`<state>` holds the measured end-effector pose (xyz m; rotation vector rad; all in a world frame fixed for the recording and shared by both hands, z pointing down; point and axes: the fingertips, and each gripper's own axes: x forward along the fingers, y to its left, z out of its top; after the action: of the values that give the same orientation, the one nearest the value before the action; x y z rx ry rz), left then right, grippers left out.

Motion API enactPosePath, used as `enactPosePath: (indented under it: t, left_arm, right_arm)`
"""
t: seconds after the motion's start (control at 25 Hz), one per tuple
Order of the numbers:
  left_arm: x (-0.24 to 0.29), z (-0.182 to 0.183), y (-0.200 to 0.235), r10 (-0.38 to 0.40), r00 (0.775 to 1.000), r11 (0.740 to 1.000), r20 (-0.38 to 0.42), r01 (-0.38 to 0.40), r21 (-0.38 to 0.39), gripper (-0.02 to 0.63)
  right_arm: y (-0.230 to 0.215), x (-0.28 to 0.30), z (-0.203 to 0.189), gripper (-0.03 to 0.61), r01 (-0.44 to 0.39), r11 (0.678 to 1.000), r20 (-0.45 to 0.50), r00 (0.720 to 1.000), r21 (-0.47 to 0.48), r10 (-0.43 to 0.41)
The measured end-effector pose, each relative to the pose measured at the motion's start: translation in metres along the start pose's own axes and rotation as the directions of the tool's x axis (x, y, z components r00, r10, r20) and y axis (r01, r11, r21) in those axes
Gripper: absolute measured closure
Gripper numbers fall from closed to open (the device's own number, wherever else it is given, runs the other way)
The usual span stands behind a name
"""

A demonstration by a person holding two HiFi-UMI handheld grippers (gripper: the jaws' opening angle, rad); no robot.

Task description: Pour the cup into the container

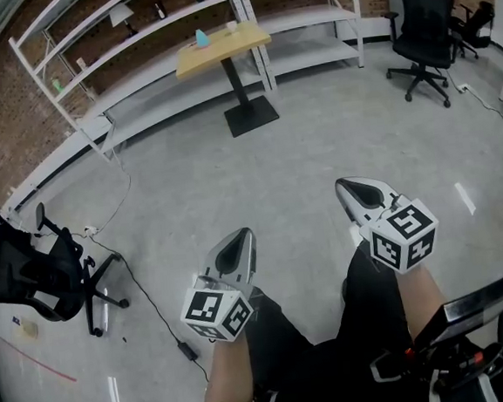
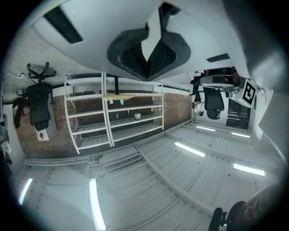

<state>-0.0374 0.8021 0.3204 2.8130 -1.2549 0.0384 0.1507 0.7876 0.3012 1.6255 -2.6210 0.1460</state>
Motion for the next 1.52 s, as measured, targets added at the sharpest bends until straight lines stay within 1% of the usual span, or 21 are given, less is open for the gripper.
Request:
enactPosePath:
  t: [0.16, 0.4, 0.64, 0.84, 1.04, 1.28, 1.4, 1.52]
  left_arm:
    - [0.003, -0.010, 0.017, -0.001, 1.000, 1.000, -0.009, 0.001, -0.016, 0.612]
    - [0.024, -0.024, 0.034, -0.009, 0.999, 0.999, -0.046, 0.007, -0.042, 0.612]
    - [0.042, -0.012, 0.049, -0.012, 1.000, 0.999, -0.028, 0.011, -0.031, 0.612]
    - [0.070, 0.004, 0.057, -0.027, 1.000, 1.000, -0.011, 0.027, -0.014, 0.612]
    - [0.097, 0.010, 0.074, -0.043, 0.999, 0.999, -0.018, 0.043, 0.004, 0.612]
    - [0.131, 0.030, 0.109, -0.045, 0.999, 0.998, 0.016, 0.044, 0.050, 0.612]
    - [0.151, 0.031, 0.134, -0.055, 0.998, 0.997, 0.000, 0.055, 0.048, 0.612]
    - [0.188, 0.032, 0.162, -0.076, 0.997, 0.996, -0.028, 0.077, 0.048, 0.612]
  right_arm:
    - [-0.001, 0.017, -0.008, 0.577, 0.018, 1.000, -0.005, 1.000, 0.016, -0.018]
    - [-0.008, 0.046, -0.013, 0.577, 0.009, 1.000, -0.014, 1.000, 0.024, -0.009]
    - [-0.012, 0.067, 0.000, 0.577, -0.013, 1.000, 0.002, 1.000, 0.010, 0.013]
    - [-0.031, 0.084, 0.011, 0.577, -0.013, 1.000, 0.017, 1.000, 0.011, 0.013]
    - [-0.049, 0.111, 0.026, 0.577, -0.002, 1.000, 0.043, 0.999, 0.008, 0.002]
    - [-0.070, 0.158, 0.044, 0.577, -0.006, 1.000, 0.084, 0.996, -0.009, 0.007]
    - [-0.079, 0.185, 0.049, 0.575, -0.003, 1.000, 0.098, 0.995, 0.004, 0.003]
    - [-0.099, 0.217, 0.050, 0.575, 0.012, 1.000, 0.107, 0.994, 0.014, -0.013]
